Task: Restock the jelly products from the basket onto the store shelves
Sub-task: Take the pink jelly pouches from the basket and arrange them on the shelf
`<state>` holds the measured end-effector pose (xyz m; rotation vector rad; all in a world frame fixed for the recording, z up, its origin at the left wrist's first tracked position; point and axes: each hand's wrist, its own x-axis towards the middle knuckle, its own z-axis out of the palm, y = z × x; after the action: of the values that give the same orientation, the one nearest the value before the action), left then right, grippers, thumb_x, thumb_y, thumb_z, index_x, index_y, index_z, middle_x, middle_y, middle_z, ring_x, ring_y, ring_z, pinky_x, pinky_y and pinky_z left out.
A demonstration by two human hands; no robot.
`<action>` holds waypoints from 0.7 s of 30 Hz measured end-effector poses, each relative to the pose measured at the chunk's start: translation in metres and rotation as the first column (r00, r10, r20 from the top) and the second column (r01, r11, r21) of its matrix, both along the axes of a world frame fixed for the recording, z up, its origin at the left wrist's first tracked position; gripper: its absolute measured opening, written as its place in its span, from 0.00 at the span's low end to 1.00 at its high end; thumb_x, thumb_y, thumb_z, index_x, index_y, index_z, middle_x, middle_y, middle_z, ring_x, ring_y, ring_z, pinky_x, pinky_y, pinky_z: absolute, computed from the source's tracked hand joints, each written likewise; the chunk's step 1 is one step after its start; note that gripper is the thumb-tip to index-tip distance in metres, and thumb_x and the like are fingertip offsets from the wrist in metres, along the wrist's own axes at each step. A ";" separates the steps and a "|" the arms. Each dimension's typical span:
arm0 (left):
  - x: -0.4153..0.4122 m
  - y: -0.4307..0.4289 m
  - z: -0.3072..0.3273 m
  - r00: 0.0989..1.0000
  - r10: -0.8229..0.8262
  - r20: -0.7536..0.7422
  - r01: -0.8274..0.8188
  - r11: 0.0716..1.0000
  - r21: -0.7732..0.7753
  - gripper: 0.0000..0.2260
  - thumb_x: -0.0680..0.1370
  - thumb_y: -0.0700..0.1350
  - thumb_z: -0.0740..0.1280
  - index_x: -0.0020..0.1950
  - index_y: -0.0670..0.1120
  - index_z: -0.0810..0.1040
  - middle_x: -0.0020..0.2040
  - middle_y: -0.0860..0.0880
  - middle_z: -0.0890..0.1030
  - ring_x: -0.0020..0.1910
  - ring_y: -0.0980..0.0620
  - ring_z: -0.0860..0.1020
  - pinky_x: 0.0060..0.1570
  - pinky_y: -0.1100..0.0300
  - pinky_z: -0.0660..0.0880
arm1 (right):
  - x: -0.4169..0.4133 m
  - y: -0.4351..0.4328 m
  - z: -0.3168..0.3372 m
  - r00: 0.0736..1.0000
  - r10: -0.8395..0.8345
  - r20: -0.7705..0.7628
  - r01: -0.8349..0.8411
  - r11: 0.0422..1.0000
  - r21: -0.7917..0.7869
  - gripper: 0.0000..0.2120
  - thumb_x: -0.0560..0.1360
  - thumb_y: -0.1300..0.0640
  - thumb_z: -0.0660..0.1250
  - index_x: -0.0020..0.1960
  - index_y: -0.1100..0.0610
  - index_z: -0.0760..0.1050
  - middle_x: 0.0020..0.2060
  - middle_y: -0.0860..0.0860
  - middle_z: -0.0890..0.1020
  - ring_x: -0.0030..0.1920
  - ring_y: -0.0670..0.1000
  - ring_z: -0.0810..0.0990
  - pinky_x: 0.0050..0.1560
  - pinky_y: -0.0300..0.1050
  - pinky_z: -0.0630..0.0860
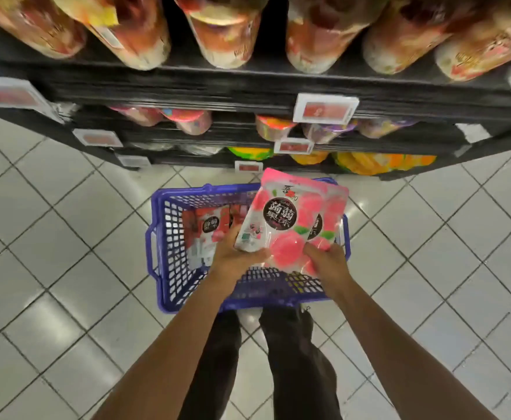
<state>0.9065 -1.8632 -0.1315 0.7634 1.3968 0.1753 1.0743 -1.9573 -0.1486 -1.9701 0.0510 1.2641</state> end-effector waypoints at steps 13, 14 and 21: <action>-0.054 0.055 0.355 0.959 -0.072 0.274 -0.018 0.949 0.314 0.19 0.75 0.35 0.72 0.64 0.44 0.73 0.58 0.39 0.82 0.56 0.40 0.81 0.55 0.46 0.79 | -0.031 0.056 0.351 0.991 0.089 0.098 -0.122 0.902 0.414 0.19 0.70 0.72 0.72 0.28 0.52 0.81 0.23 0.46 0.80 0.22 0.42 0.77 0.23 0.35 0.72; -0.059 0.060 0.374 0.955 -0.069 0.288 -0.034 0.940 0.338 0.17 0.75 0.36 0.71 0.61 0.47 0.75 0.56 0.41 0.83 0.55 0.42 0.82 0.53 0.49 0.80 | -0.034 0.062 0.373 0.989 0.094 0.113 -0.134 0.891 0.434 0.17 0.70 0.70 0.73 0.28 0.53 0.81 0.22 0.46 0.80 0.22 0.42 0.77 0.22 0.35 0.72; -0.083 0.092 0.484 0.904 -0.186 0.384 -0.030 0.870 0.492 0.30 0.65 0.38 0.79 0.64 0.52 0.76 0.60 0.49 0.83 0.62 0.47 0.80 0.60 0.49 0.77 | -0.058 0.097 0.501 0.986 0.024 0.166 -0.126 0.763 0.634 0.13 0.69 0.69 0.74 0.31 0.54 0.80 0.27 0.48 0.83 0.28 0.45 0.81 0.30 0.38 0.77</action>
<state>0.8231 -1.7710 0.3526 1.1253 0.9038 0.6129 1.0167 -1.8608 0.3522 -1.4532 -0.4873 0.9934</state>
